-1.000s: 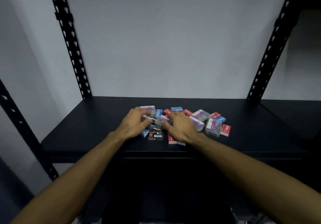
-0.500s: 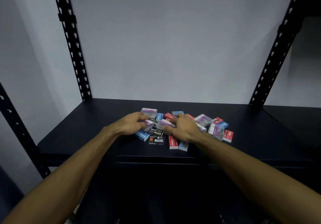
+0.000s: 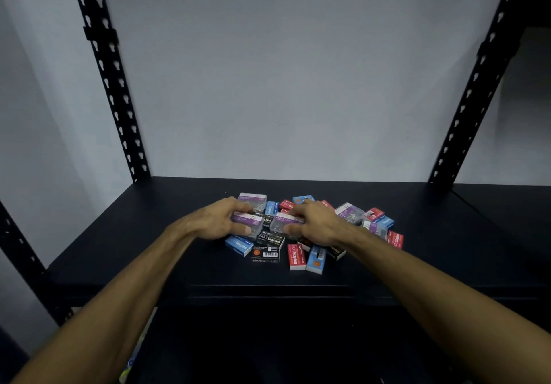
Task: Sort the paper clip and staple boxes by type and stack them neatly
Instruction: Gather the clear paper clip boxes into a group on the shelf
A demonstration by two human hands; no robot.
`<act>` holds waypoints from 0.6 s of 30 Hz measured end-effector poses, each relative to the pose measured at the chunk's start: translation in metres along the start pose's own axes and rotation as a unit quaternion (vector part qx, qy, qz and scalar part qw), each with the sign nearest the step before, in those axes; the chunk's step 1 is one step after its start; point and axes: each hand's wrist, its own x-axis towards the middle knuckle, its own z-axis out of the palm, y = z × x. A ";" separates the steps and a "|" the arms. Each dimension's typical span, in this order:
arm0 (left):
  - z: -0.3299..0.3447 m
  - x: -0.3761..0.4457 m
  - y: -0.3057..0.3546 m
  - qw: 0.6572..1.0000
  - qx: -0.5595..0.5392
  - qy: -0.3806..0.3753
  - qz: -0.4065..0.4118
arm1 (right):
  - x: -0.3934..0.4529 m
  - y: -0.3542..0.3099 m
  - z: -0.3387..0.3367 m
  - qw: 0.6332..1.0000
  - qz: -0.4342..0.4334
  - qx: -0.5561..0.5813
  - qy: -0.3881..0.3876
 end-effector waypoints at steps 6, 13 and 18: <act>0.004 -0.001 -0.005 0.999 -0.033 0.040 0.017 | -0.001 -0.004 -0.001 1.000 -0.023 0.013 0.012; 0.013 0.005 -0.020 0.992 -0.081 0.092 0.026 | -0.005 -0.001 0.000 0.997 -0.033 0.025 0.066; 0.011 0.005 -0.022 0.992 -0.092 0.080 0.031 | -0.005 -0.002 0.002 0.994 -0.036 0.052 0.089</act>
